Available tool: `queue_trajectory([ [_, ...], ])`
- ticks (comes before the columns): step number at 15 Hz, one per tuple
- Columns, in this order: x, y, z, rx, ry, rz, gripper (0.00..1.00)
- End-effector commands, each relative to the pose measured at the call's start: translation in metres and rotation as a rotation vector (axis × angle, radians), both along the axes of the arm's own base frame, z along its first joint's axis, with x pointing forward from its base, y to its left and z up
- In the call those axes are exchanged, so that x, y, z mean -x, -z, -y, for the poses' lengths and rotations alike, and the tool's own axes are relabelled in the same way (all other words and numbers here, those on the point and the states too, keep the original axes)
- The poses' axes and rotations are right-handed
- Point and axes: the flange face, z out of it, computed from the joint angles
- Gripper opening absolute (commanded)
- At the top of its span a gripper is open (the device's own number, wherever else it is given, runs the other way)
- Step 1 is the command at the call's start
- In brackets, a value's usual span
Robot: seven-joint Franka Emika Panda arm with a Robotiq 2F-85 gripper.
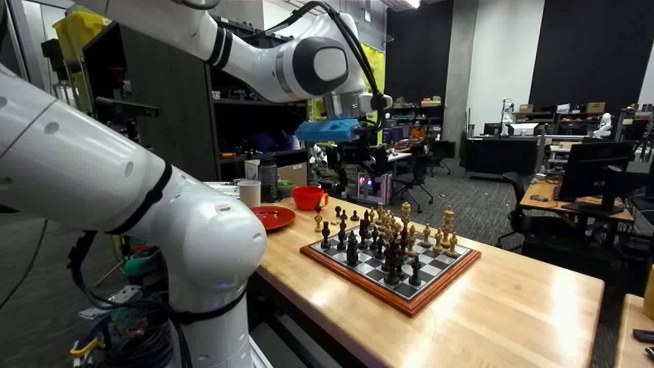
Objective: Move one of the black pieces on the chess board
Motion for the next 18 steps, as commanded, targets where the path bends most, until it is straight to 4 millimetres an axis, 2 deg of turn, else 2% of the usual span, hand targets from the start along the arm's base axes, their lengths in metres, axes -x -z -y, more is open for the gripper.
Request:
queue_trajectory([
  [1, 0.000, 0.000, 0.000, 0.000, 0.000, 0.000, 1.00],
  [8, 0.000, 0.000, 0.000, 0.000, 0.000, -0.001, 1.00],
  [9, -0.006, -0.003, 0.000, 0.010, -0.003, -0.007, 1.00],
  [13, -0.045, -0.015, 0.003, 0.025, -0.025, -0.031, 1.00],
  [18, -0.117, -0.031, 0.005, 0.020, -0.038, -0.061, 1.00],
])
